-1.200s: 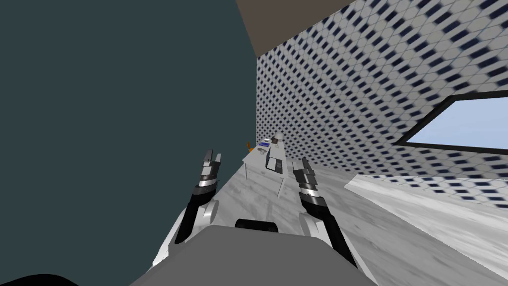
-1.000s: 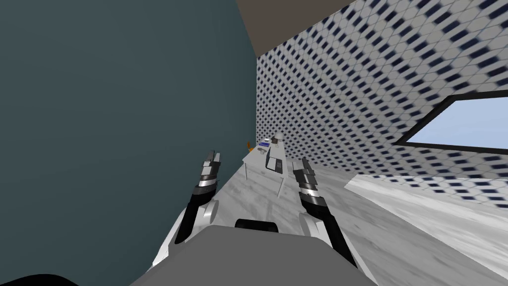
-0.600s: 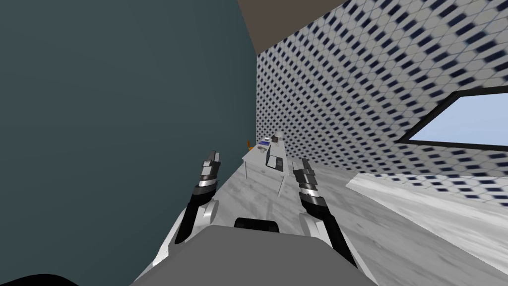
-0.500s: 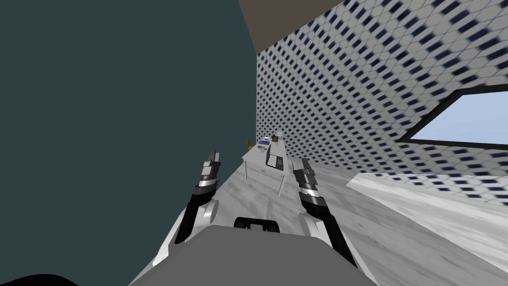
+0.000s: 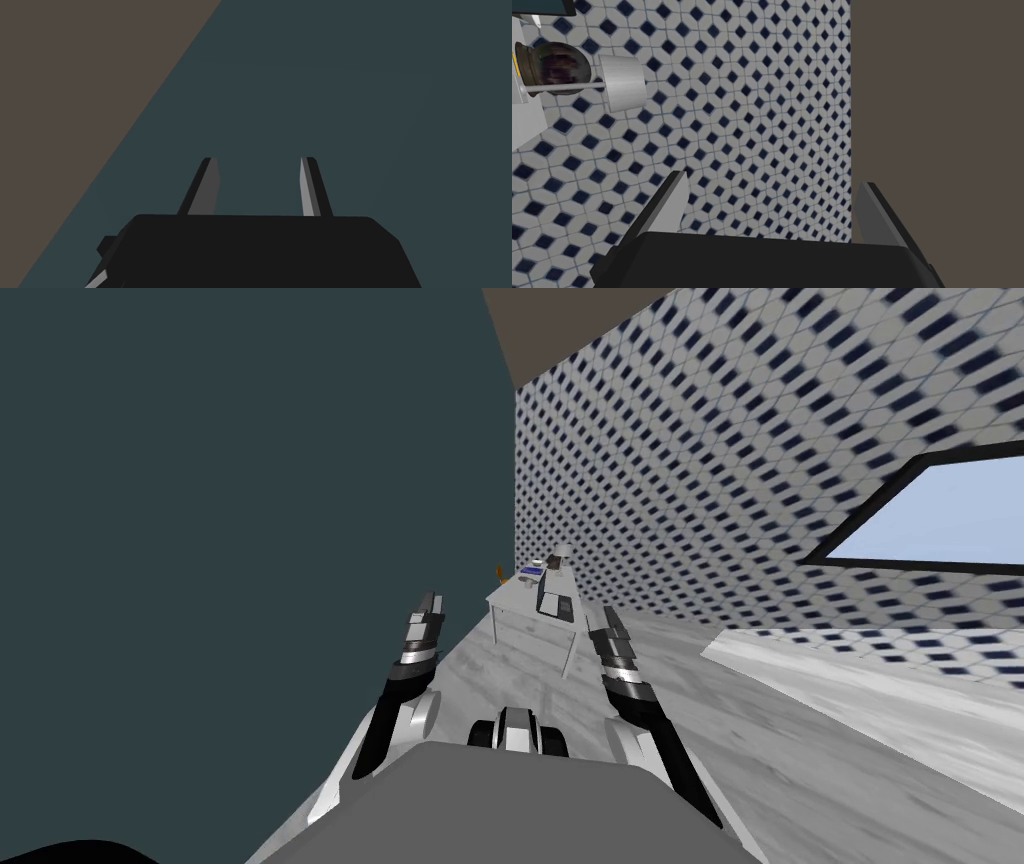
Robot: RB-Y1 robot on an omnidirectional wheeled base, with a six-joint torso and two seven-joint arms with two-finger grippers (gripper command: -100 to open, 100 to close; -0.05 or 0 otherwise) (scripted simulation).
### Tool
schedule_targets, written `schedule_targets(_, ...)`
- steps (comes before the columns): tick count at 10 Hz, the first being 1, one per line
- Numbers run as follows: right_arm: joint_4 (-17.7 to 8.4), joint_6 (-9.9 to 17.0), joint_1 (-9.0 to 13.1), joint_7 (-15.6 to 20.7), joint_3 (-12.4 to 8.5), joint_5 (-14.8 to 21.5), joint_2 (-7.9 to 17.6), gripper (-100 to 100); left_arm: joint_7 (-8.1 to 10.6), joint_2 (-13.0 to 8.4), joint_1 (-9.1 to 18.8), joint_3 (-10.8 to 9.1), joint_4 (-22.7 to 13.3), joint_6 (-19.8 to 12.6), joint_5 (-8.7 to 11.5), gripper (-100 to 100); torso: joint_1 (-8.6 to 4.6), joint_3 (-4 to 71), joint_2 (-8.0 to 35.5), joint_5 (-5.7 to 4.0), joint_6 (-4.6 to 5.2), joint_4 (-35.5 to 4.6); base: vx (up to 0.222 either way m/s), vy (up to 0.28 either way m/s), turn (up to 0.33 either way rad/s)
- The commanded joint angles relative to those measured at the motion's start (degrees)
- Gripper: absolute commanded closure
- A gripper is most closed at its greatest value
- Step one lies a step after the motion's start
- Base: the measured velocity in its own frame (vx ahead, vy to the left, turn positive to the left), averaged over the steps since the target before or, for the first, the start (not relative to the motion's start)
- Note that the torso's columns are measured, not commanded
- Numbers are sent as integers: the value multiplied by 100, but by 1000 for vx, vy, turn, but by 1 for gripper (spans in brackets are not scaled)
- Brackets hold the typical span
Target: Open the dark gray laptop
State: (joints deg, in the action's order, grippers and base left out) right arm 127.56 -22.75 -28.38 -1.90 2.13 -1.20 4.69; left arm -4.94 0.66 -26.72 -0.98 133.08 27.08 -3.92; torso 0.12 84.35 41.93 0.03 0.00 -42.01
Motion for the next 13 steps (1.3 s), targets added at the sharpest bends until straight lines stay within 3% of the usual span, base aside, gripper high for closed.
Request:
schedule_targets(1, -7, 223, -10, 114, 28, 237, 272, -100, 0, 0, 0, 0, 0, 0, 0, 0, -2, 24, 17, 0, 0, -17, 90, 73, -67)
schedule_targets(6, 1, 841, 11, 441, 120, 911, 715, -100, 0, 0, -1, 0, 0, 0, 0, 0, -8, 19, 40, -3, 0, -29, 124, 96, -100)
schedule_targets(13, 60, 1962, 40, 1041, 291, 2104, 1350, -100, 0, 0, -1, 0, 0, 0, 0, 0, -14, 23, 33, -4, 0, -27, 147, 118, -128)
